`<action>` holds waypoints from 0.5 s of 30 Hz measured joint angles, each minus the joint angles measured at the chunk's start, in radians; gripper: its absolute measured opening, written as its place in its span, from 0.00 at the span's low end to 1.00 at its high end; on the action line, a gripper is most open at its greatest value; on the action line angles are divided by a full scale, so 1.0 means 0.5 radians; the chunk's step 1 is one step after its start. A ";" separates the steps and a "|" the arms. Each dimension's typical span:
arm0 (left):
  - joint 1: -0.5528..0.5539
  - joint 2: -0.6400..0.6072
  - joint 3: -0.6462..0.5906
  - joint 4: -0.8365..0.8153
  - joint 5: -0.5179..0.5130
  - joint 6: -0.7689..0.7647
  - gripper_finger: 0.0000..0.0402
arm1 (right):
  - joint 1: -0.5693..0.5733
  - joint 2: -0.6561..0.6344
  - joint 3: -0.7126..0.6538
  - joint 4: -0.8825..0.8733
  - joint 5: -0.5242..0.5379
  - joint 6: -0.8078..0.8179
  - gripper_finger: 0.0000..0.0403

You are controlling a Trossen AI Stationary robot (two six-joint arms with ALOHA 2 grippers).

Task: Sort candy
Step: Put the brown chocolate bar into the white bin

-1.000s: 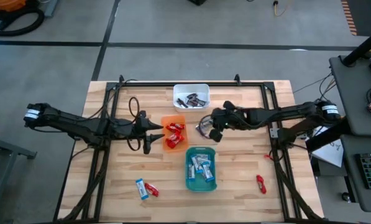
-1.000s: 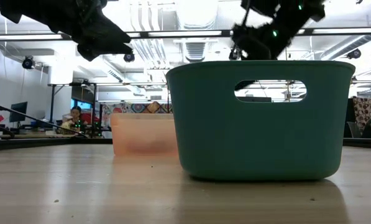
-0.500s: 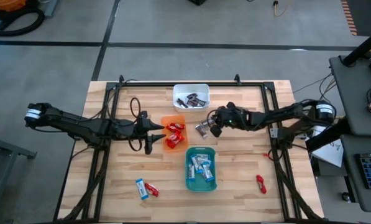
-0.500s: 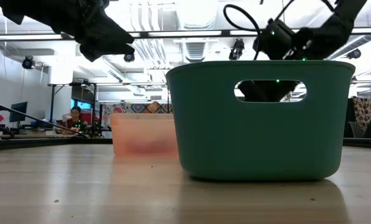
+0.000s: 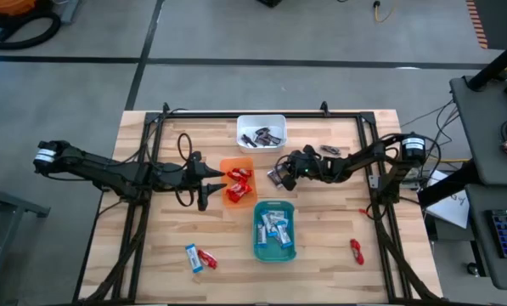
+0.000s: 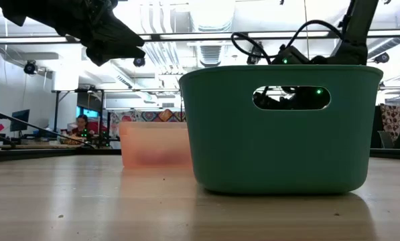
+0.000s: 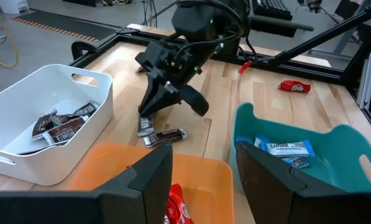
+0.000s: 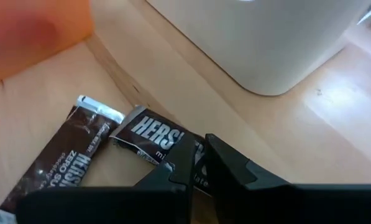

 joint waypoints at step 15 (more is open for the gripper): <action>0.000 0.000 0.000 -0.005 0.000 -0.001 0.40 | 0.001 -0.434 -0.006 -0.739 -0.058 0.193 0.08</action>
